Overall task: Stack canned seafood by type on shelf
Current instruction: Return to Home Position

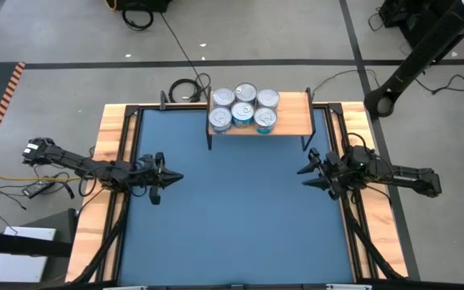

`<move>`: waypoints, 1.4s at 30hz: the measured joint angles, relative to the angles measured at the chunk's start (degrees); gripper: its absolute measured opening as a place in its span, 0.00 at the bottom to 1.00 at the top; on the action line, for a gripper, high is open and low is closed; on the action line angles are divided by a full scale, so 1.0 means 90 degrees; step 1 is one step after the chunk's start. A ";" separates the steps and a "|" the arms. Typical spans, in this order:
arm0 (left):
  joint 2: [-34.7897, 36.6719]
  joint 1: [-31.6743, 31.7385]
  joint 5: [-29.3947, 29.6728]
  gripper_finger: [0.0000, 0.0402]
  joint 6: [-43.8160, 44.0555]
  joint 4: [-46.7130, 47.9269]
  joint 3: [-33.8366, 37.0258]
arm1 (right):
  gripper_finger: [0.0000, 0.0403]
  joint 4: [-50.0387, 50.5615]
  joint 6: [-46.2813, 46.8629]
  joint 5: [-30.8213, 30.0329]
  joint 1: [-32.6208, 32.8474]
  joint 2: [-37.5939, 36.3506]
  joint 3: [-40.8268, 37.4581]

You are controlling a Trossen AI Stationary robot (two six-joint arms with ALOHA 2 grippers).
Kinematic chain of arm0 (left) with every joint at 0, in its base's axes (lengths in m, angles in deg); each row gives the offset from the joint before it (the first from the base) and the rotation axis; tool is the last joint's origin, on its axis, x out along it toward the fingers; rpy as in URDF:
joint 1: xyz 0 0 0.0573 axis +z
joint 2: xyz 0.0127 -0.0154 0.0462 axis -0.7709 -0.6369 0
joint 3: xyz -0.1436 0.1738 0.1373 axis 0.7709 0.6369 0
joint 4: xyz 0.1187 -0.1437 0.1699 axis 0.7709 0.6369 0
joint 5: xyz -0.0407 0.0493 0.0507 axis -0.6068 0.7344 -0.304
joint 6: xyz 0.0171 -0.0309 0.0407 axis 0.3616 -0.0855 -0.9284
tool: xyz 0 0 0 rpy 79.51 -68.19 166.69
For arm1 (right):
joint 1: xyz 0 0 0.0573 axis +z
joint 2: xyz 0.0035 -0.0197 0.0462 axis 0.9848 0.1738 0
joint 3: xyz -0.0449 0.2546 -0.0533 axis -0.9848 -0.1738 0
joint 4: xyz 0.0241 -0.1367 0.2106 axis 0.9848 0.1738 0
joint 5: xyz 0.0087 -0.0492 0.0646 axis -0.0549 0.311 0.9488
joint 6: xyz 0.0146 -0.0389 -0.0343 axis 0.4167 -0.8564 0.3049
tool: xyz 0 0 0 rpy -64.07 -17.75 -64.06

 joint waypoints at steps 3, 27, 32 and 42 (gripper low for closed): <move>0.0005 -0.0001 -0.0398 0.02 -0.0043 -0.0242 0.0000 | 0.50 0.0002 0.0000 -0.0312 -0.0005 0.0000 0.0000; -0.0002 -0.0004 -0.0739 0.02 0.0281 -0.0128 0.0002 | 0.50 0.0000 0.0005 -0.0330 -0.0005 0.0000 0.0000; -0.0002 -0.0004 -0.0739 0.02 0.0281 -0.0128 0.0002 | 0.51 0.0000 0.0005 -0.0328 -0.0005 0.0000 0.0000; -0.0002 -0.0004 -0.0737 0.02 0.0281 -0.0125 0.0002 | 0.50 0.0000 0.0007 -0.0330 -0.0005 0.0000 0.0002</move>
